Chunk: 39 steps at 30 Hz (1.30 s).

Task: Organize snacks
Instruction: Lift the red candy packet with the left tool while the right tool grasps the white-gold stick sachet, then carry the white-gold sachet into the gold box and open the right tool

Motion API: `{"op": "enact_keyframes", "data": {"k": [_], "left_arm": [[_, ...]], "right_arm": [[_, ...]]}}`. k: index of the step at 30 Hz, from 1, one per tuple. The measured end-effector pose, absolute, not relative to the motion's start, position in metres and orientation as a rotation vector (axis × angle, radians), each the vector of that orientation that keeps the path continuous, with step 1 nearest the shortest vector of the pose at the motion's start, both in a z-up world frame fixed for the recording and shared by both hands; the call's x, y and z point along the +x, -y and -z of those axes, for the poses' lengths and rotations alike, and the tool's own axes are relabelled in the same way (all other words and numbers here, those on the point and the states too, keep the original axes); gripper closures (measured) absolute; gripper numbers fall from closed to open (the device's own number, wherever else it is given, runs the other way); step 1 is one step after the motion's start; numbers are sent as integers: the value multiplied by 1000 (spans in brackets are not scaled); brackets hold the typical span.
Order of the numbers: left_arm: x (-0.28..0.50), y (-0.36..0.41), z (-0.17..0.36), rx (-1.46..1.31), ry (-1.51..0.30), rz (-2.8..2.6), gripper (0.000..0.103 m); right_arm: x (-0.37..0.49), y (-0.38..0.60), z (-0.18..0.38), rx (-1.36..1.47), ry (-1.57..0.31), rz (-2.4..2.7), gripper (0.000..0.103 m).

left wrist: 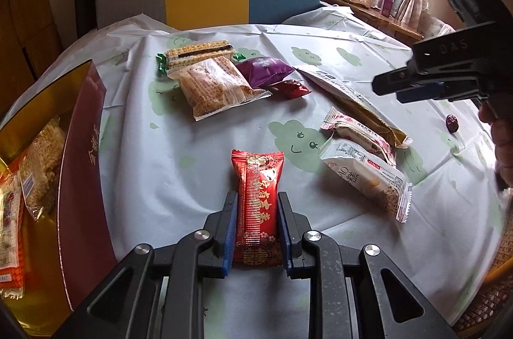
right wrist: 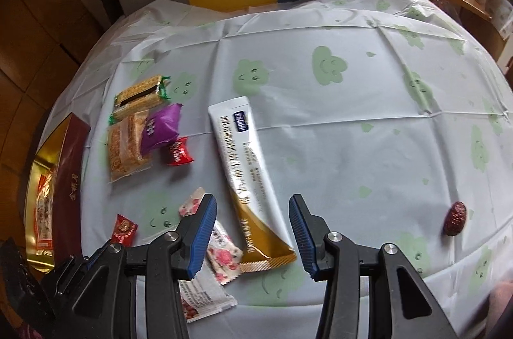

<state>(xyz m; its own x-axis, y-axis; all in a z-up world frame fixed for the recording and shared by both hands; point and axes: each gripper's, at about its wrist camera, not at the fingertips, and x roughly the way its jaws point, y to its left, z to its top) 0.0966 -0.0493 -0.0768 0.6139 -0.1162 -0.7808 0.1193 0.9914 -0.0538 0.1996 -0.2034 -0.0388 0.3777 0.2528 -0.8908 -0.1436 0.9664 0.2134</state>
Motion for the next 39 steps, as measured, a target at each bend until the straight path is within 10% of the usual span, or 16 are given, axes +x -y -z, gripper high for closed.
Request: {"op": "enact_keyframes", "data": {"k": [14,16,39], "left_arm": [[93,48,78,-2,-880,139,78],[93,49,79,2,-876,138,78],[82,45,64,-27,-927,204,81]], "right_arm": [[233,181,70,-10,-1209,-230,45],[235,178,75,-23,-1217,-248,69],[230,169,79,-126,-1192,-250,69]]}}
